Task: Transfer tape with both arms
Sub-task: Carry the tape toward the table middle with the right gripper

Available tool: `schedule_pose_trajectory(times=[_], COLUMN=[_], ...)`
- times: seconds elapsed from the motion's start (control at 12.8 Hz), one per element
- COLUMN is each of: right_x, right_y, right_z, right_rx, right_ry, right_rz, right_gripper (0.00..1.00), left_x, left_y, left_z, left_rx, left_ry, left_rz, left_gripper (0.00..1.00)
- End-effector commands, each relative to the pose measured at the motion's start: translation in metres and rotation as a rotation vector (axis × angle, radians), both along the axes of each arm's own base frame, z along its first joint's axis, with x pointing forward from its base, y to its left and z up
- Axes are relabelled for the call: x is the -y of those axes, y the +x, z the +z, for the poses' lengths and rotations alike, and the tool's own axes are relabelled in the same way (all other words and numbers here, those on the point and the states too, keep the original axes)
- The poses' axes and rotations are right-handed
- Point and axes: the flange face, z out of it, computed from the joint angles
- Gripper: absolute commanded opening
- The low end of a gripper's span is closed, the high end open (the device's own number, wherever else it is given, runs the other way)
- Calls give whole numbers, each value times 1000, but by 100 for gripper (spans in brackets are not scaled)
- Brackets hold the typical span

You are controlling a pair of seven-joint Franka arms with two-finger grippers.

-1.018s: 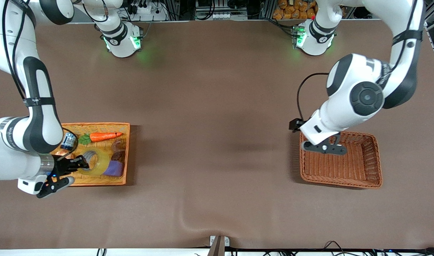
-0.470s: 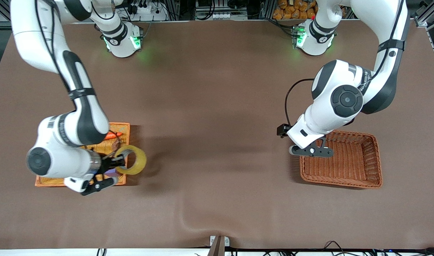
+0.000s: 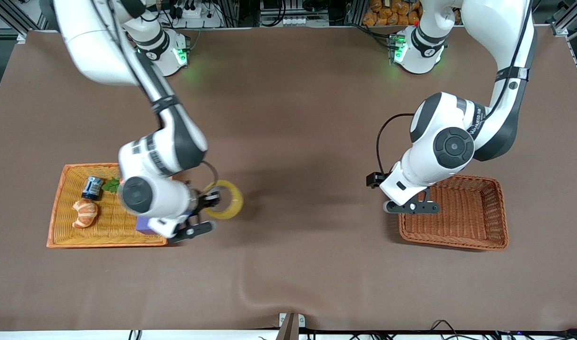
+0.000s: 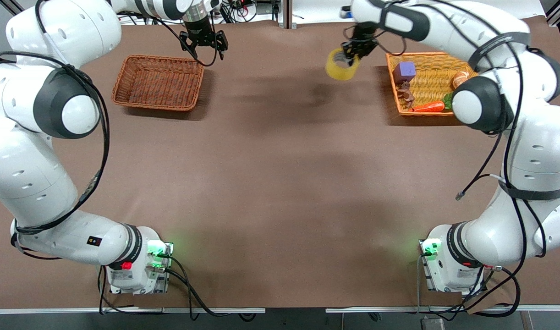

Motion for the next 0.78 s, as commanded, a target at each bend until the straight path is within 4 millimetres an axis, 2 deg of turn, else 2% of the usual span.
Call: schedule_pose_trajectory(times=[0.0, 0.08, 0.23, 0.39, 0.47, 0.55, 0.63, 0.7], right_x=[-76, -105, -117, -149, -159, -170, -175, -177], right_y=[-28, -42, -49, -69, -77, -87, -91, -93], right_z=[-11, -22, -57, -80, -87, -92, -94, -94], right_rx=[57, 87, 88, 101, 93, 87, 88, 84], right_ry=[6, 16, 21, 31, 23, 16, 16, 17], right_rz=[-27, -14, -74, -52, -84, -96, -91, -101], right_gripper=[0, 0, 0, 1, 8, 30, 88, 100], left_x=[8, 11, 11, 11, 11, 11, 11, 11], left_y=[3, 3, 3, 4, 4, 4, 4, 4], left_z=[-1, -4, -7, -11, -12, -12, -13, -14], left_rx=[15, 13, 13, 8, 7, 6, 5, 6], left_ry=[-19, -17, -17, -14, -13, -14, -13, -14], left_rz=[61, 73, 74, 73, 72, 73, 73, 73], left_gripper=[100, 100, 100, 100, 100, 100, 100, 100])
